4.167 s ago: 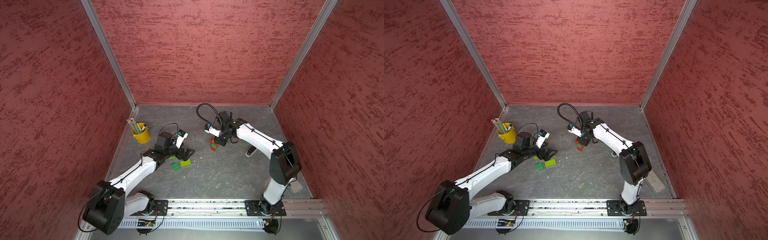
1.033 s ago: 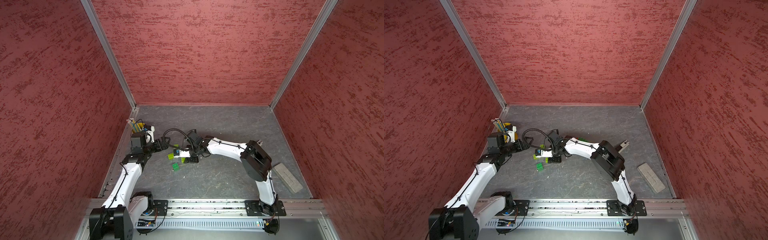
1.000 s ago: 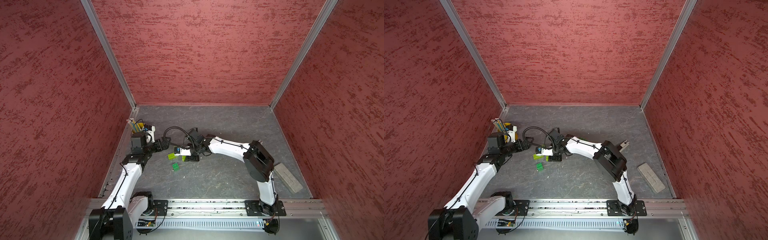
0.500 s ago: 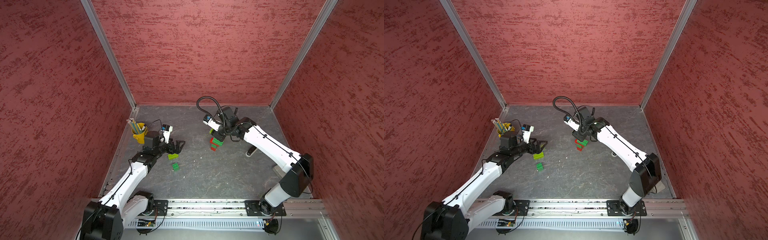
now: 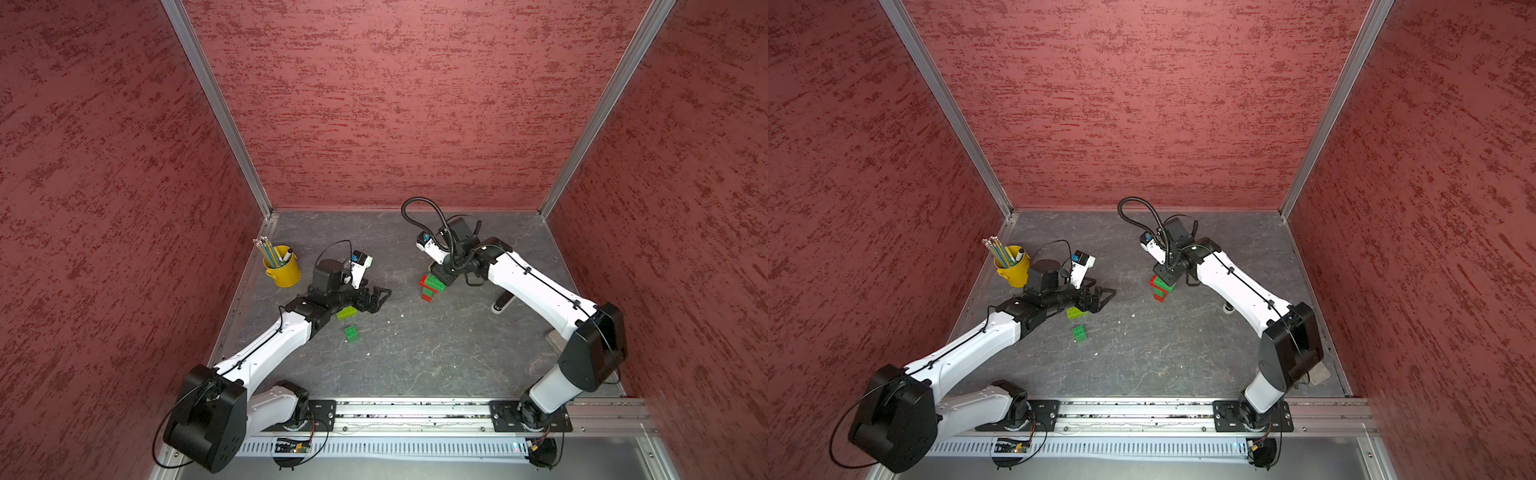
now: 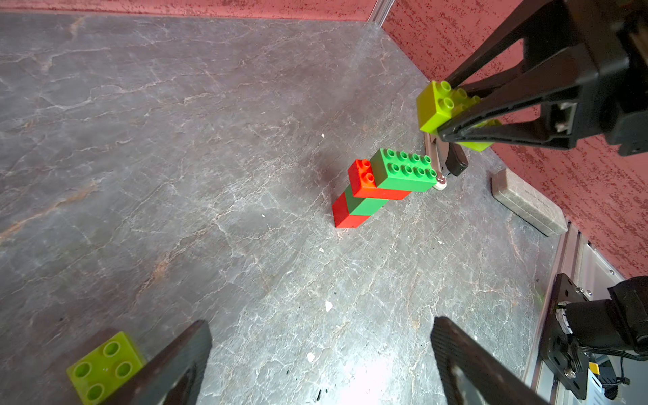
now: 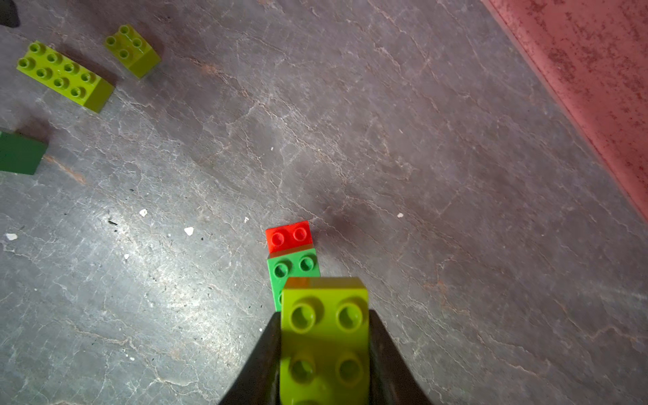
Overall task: Assemble a spoon with lego
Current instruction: Assemble the lego brick with the lego brick.
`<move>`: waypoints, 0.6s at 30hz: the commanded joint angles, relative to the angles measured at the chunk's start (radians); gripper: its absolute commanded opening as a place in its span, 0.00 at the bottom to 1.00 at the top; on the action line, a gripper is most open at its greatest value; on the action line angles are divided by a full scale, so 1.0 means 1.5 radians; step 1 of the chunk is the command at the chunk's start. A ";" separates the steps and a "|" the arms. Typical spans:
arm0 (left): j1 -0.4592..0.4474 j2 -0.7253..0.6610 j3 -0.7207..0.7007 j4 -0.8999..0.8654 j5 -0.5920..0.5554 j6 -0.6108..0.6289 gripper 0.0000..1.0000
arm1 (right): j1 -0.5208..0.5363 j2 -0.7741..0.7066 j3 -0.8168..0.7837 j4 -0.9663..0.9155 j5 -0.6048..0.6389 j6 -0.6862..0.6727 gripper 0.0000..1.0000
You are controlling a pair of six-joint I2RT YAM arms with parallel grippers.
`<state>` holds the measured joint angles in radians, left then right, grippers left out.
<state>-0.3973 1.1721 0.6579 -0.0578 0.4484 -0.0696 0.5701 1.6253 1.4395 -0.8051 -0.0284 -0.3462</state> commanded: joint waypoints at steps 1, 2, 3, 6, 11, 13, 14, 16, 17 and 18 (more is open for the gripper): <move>-0.006 0.016 0.007 0.026 0.013 0.010 1.00 | -0.006 -0.006 -0.029 0.034 -0.037 -0.014 0.28; -0.008 0.021 0.006 0.029 0.016 0.009 1.00 | -0.010 -0.008 -0.038 0.037 -0.051 -0.024 0.28; -0.011 0.026 0.006 0.030 0.017 0.009 1.00 | -0.013 -0.009 -0.046 0.043 -0.057 -0.027 0.29; -0.017 0.035 0.006 0.035 0.015 0.006 1.00 | -0.020 -0.004 -0.057 0.047 -0.068 -0.036 0.28; -0.024 0.047 0.011 0.038 0.010 0.003 1.00 | -0.022 -0.009 -0.068 0.065 -0.067 -0.041 0.28; -0.025 0.050 0.014 0.036 0.008 0.002 1.00 | -0.022 -0.007 -0.070 0.069 -0.070 -0.040 0.28; -0.027 0.051 0.015 0.036 0.006 0.001 1.00 | -0.023 -0.003 -0.069 0.069 -0.074 -0.039 0.28; -0.028 0.055 0.017 0.036 0.005 0.001 1.00 | -0.023 -0.001 -0.071 0.073 -0.080 -0.038 0.28; -0.029 0.057 0.017 0.037 0.004 0.000 1.00 | -0.022 -0.002 -0.073 0.076 -0.083 -0.040 0.28; -0.029 0.058 0.018 0.036 0.004 0.000 1.00 | -0.022 -0.003 -0.075 0.079 -0.083 -0.042 0.28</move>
<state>-0.4339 1.2461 0.6594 -0.0277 0.4541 -0.0715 0.5404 1.6249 1.3369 -0.7254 -0.1211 -0.4011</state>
